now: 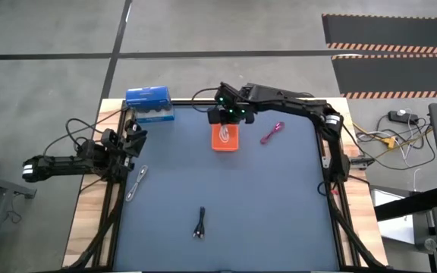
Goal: Pick and place USB-C Cables
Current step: Put the white charger cable into the orange bin
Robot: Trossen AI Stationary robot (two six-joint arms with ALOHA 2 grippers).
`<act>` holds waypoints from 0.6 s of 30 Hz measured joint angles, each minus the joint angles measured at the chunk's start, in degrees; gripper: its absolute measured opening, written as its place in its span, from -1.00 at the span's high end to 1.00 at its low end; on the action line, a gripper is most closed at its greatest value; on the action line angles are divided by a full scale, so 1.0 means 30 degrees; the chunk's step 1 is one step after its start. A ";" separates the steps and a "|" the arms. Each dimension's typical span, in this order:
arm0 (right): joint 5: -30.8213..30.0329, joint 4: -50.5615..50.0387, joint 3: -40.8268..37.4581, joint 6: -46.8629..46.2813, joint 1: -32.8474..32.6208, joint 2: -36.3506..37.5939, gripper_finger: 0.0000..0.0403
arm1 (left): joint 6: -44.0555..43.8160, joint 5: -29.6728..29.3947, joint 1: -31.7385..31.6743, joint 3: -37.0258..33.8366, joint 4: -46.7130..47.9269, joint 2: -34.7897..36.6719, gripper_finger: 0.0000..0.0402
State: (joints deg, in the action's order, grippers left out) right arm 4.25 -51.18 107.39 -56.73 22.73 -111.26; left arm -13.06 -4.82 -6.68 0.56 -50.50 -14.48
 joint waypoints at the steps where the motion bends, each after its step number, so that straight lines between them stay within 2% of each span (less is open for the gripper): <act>1: 0.0181 0.0117 0.0000 0.0094 0.0101 -0.0226 0.86 | 0.0000 0.0001 0.0007 0.0000 0.0001 0.0000 0.55; 10: 0.1592 0.0380 0.0000 0.0451 0.0515 -0.2153 0.86 | 0.0000 -0.0006 0.0002 0.0000 0.0003 0.0000 0.55; 18: 0.1746 0.0375 0.0000 0.0689 0.0759 -0.2791 0.86 | 0.0000 -0.0014 0.0005 0.0000 0.0001 0.0000 0.55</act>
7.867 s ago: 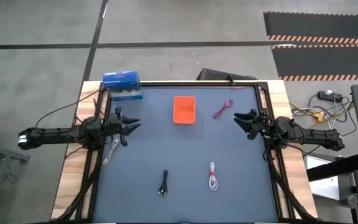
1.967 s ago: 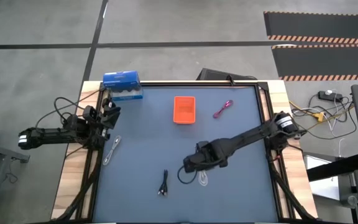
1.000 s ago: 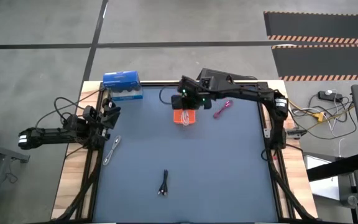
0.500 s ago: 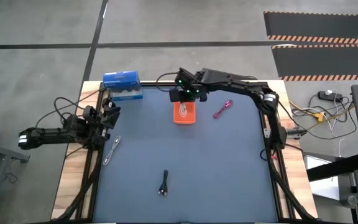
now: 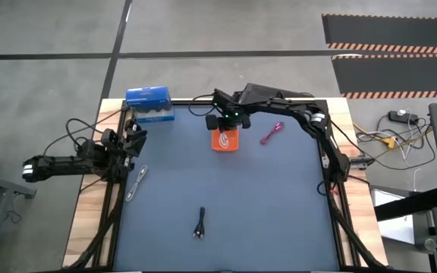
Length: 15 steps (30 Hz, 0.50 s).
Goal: Pick and place USB-C Cables
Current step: Put the white charger cable into the orange bin
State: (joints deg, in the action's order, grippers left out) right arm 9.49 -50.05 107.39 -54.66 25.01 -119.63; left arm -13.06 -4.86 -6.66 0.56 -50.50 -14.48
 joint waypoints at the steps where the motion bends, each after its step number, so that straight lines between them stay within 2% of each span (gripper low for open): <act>1: -0.0003 0.0008 0.0000 0.0013 0.0050 -0.0020 0.86 | 0.0000 0.0000 -0.0004 0.0000 0.0000 0.0000 0.55; 8: -0.0158 0.0034 0.0000 0.0343 0.0250 -0.0045 0.84 | 0.0000 -0.0003 -0.0002 0.0000 0.0000 0.0000 0.55; 15: -0.0158 0.0070 0.0000 0.0418 0.0221 -0.0045 0.63 | 0.0000 0.0000 -0.0004 0.0000 0.0007 0.0000 0.55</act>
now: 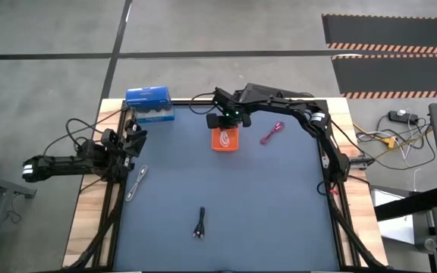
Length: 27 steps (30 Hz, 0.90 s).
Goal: Pick and place USB-C Cables
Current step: Put the white charger cable into the orange bin, then put the black white charger cable into the orange bin
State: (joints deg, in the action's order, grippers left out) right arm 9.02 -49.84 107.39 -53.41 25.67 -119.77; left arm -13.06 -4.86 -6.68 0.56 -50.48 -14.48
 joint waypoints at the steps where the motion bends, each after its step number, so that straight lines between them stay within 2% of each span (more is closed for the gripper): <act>1: 0.0000 0.0005 0.0000 -0.0002 0.0000 0.0000 0.60 | 0.0000 0.0000 0.0000 0.0000 0.0000 0.0000 0.55; 12: 0.0157 -0.0042 0.0027 -0.0007 0.0000 0.0073 0.39 | -0.0002 0.0000 0.0002 0.0000 0.0114 0.0000 0.55; 18: 0.0104 -0.0279 0.0189 0.2804 -0.0748 0.1425 0.36 | -0.0035 0.0002 -0.0001 0.0000 0.0180 -0.0007 0.55; 21: -0.1443 -0.0262 -0.0177 0.4750 -0.1958 0.2541 0.39 | -0.1043 0.0000 0.0000 0.0000 0.0937 0.0000 0.55; 27: -0.6564 0.0133 -0.2121 0.7093 -0.5704 0.5030 0.48 | -0.3943 0.0084 0.0003 -0.0007 0.3650 -0.0044 0.55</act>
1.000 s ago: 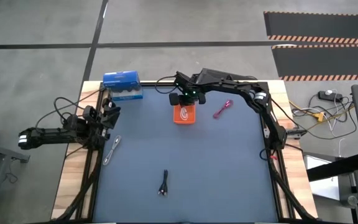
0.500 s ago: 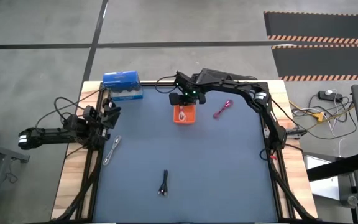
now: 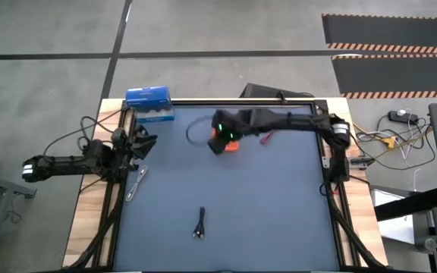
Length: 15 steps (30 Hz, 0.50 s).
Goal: Pick and place USB-C Cables
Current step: Put the black white charger cable into the orange bin
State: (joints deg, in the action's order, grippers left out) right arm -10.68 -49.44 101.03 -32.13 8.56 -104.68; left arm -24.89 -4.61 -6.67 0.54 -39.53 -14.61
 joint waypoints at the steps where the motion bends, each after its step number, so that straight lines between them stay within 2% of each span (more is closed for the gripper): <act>1: -0.0593 0.0343 -0.0449 0.0289 -0.0618 0.0365 0.49 | -0.0193 0.0039 0.0004 -0.0011 0.0444 0.0000 0.55; 3: -0.1340 0.1465 -0.1362 0.1174 -0.1830 0.1066 0.52 | -0.0744 0.0013 0.0010 -0.0015 0.1233 0.0000 0.55; 8: -0.1623 0.5758 -0.4446 0.3856 -0.4094 0.3090 0.57 | -0.2886 -0.0046 0.0011 -0.0022 0.1887 -0.0311 0.55; 15: -0.1589 1.3654 -1.0132 0.7271 -0.5767 0.6268 0.57 | -0.5795 -0.0070 0.0033 -0.0029 0.1975 -0.2154 0.55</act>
State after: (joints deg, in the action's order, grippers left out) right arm -15.44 -8.48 70.64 -10.31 -8.74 -85.87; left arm -42.27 -4.82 -6.57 0.45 -33.61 -21.07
